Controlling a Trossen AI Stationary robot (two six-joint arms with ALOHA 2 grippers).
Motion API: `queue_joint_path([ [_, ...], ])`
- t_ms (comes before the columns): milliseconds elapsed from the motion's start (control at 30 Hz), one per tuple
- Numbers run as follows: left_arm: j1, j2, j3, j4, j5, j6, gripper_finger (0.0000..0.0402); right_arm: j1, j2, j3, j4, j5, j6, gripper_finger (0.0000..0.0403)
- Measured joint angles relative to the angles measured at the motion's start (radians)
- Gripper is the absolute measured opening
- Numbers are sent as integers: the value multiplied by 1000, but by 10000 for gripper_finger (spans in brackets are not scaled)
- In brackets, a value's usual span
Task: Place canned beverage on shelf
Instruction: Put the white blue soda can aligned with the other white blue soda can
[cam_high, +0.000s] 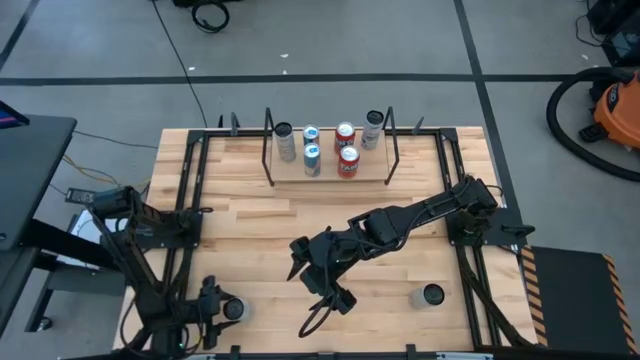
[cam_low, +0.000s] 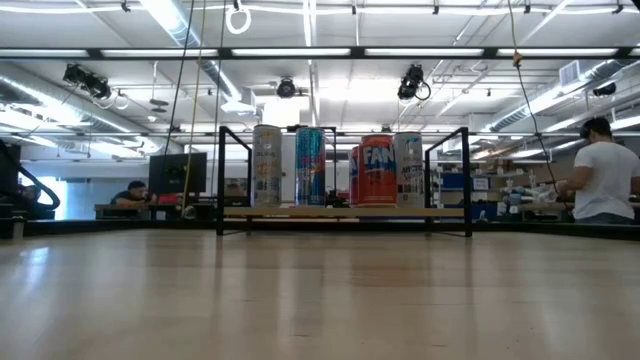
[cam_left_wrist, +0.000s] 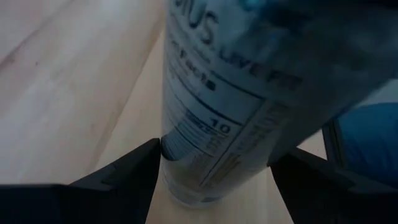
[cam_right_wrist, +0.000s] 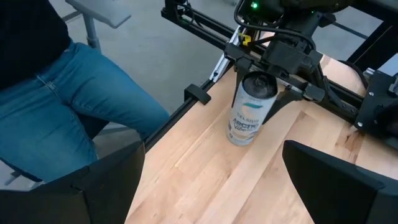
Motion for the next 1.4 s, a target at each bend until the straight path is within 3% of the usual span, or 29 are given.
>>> queue_joint_path([
  [533, 28, 29, 0, 42, -88, 6, 298, 0, 0, 0, 4, 0, 2, 391],
  [1000, 73, 116, 0, 96, -89, 32, 298, 0, 3, 0, 77, 8, 21, 391],
  [1400, 104, 116, 0, 117, -89, 107, 291, -38, 5, -218, 431, 0, -62, 391],
])
